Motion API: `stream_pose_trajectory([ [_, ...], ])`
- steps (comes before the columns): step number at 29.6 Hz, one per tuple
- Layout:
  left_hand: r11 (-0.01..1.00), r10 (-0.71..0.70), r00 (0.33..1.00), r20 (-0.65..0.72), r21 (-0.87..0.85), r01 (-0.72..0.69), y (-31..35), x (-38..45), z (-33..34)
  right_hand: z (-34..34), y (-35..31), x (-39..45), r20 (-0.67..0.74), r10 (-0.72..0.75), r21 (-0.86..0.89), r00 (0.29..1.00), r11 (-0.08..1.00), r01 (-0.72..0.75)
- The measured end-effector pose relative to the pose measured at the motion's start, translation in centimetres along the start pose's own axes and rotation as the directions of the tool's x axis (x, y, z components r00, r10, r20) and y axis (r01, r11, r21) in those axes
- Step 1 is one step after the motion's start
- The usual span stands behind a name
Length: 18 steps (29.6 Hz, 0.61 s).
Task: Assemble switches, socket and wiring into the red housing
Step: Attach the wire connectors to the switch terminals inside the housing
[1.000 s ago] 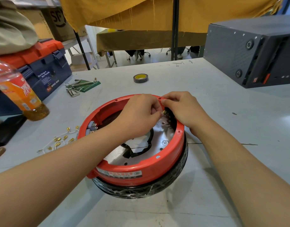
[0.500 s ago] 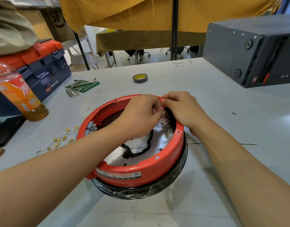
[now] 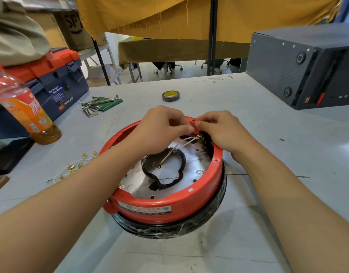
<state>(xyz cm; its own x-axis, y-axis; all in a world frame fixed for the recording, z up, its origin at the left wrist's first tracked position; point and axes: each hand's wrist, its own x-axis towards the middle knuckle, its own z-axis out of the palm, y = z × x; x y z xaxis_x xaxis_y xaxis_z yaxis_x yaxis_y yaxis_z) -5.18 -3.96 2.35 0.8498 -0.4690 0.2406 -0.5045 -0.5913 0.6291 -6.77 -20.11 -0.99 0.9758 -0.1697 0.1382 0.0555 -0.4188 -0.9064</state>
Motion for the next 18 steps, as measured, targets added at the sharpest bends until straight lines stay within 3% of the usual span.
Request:
stream_pose_trajectory([
  [9,0.986,-0.132,0.983,-0.131,0.086,0.144,-4.1,-2.8,-5.0,-0.6,0.2,0.1,-0.07,0.012,-0.027,0.997,1.0,-0.014],
  [14,0.959,-0.284,0.927,-0.244,-0.059,0.278,-7.7,-5.7,-7.0,-1.2,0.8,0.2,-0.135,0.018,-0.055,0.991,0.998,-0.025],
  [16,0.946,-0.324,0.922,-0.21,-0.089,0.312,-8.7,-6.3,-7.2,-1.4,0.8,0.1,-0.158,0.022,-0.057,0.987,0.998,-0.031],
  [18,0.94,-0.325,0.942,-0.089,-0.141,0.311,-9.8,-7.5,-7.6,-0.6,0.5,0.0,-0.17,0.02,-0.062,0.985,0.998,-0.031],
])
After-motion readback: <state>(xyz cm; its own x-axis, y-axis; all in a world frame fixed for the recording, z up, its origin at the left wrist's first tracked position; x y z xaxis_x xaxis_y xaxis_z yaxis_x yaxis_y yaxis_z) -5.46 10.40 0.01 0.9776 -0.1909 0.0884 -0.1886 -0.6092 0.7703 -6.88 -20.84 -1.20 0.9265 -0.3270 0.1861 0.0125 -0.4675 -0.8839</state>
